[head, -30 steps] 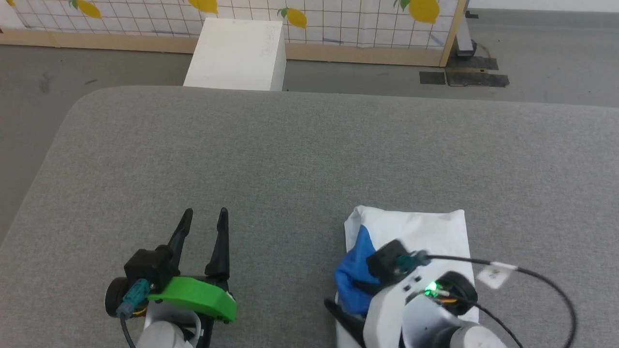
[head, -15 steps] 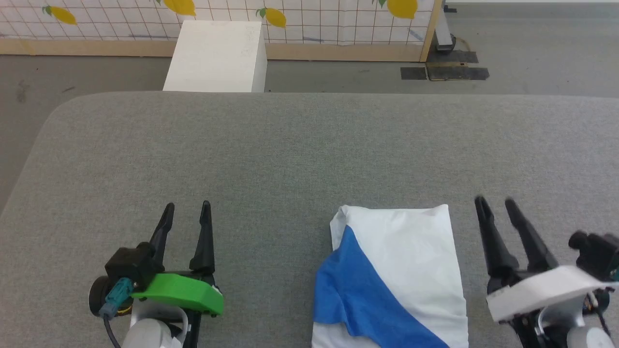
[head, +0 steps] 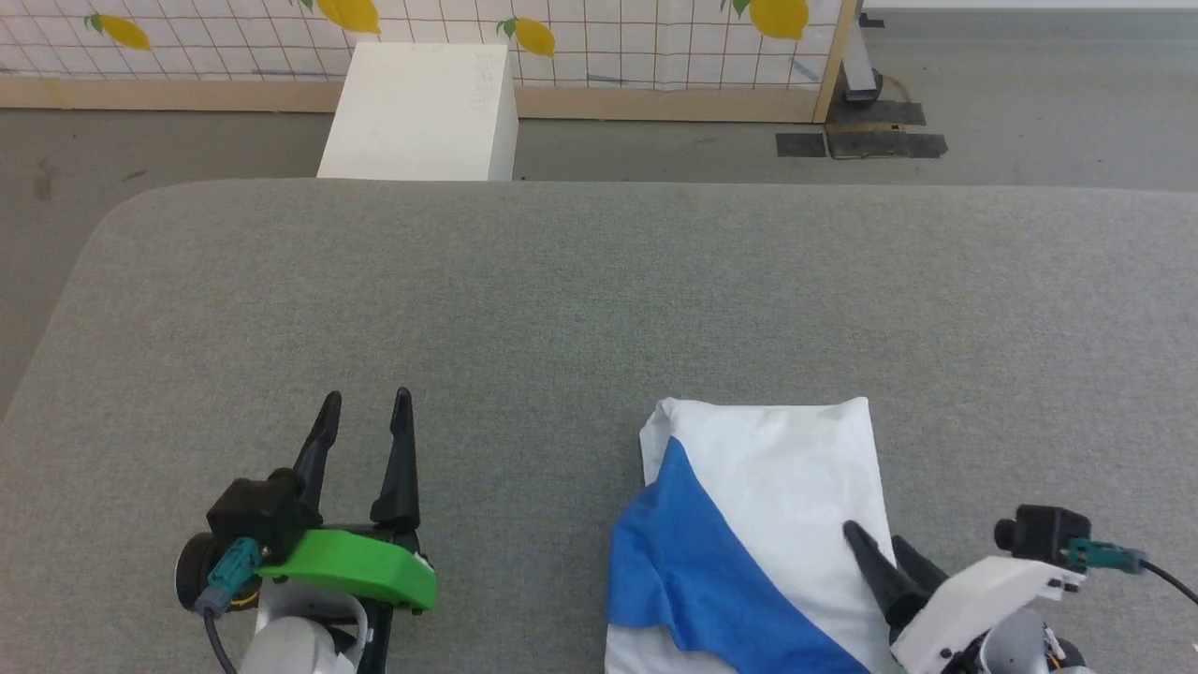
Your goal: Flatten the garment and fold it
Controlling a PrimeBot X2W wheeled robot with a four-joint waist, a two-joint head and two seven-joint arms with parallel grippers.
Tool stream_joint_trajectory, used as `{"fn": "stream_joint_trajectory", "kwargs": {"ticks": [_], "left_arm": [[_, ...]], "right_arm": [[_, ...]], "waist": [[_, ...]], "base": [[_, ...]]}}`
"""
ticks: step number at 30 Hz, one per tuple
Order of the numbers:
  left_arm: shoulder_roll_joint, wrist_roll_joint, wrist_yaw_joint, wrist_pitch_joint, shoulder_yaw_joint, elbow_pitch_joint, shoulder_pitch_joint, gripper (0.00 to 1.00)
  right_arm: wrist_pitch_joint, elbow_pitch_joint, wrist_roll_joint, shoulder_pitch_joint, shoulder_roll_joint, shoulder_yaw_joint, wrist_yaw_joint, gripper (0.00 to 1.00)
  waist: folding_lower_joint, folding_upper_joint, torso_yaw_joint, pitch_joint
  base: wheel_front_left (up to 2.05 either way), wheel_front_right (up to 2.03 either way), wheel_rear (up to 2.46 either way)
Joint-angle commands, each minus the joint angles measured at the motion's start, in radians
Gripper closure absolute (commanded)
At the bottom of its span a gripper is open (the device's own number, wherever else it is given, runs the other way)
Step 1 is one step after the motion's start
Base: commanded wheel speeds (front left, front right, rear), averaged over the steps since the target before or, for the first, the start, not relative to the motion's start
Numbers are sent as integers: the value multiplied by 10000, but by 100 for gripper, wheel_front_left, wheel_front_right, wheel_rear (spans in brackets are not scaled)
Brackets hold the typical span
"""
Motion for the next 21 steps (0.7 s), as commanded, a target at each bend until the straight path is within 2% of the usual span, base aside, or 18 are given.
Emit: {"fn": "stream_joint_trajectory", "kwargs": {"ticks": [1, 4, 5, 6, 8, 9, 12, 16, 18, 21], "left_arm": [[-48, 6, -36, -36, -19, 18, 24, 0], [-50, -4, -40, -36, -49, 44, 14, 0], [-51, -6, -41, -36, -67, 50, 18, 0], [-52, -4, -42, -36, -85, 56, 22, 0], [-53, -15, -45, -36, -108, 75, 27, 0], [-53, -21, -47, -36, -112, 83, 36, 0], [-54, -17, -44, -36, -104, 73, 85, 0], [-55, 3, -13, -36, -49, -73, 165, 0], [-56, 25, 16, -36, -21, -194, 179, 0], [-56, 63, 40, -36, 24, -370, 158, 0]], "right_arm": [[379, 266, 65, -250, -4, 122, -13, 0], [1223, 593, -218, -416, -4, 392, -13, 0], [1487, 618, -314, -457, -4, 450, -13, 9], [1680, 616, -325, -477, -4, 489, -13, 50], [2091, 509, -454, -478, -3, 633, -13, 95], [2226, 395, -617, -472, -3, 641, -13, 100], [2466, -81, -1457, -555, -3, 613, -13, 100], [2832, -1046, -3425, -1032, -39, 969, -13, 100], [3093, -1452, -4366, -1437, -439, 1595, -13, 100], [3246, -1760, -5247, -2278, -1574, 2671, -13, 100]], "waist": [[0, -1, 19, -5], [0, -1, 58, -17], [0, -1, 73, -18], [0, -1, 83, -19], [0, -1, 84, -24], [0, -1, 69, -27], [0, -1, -48, -3], [0, -1, -441, 147], [0, -1, -734, 267], [0, -1, -1305, 495]], "base": [[0, 0, 0], [0, 0, 0], [0, 0, 0], [0, 0, 0], [0, 0, 0], [0, 0, 0], [0, 0, 0], [0, 0, 0], [0, 0, 0], [0, 0, 0]]}}
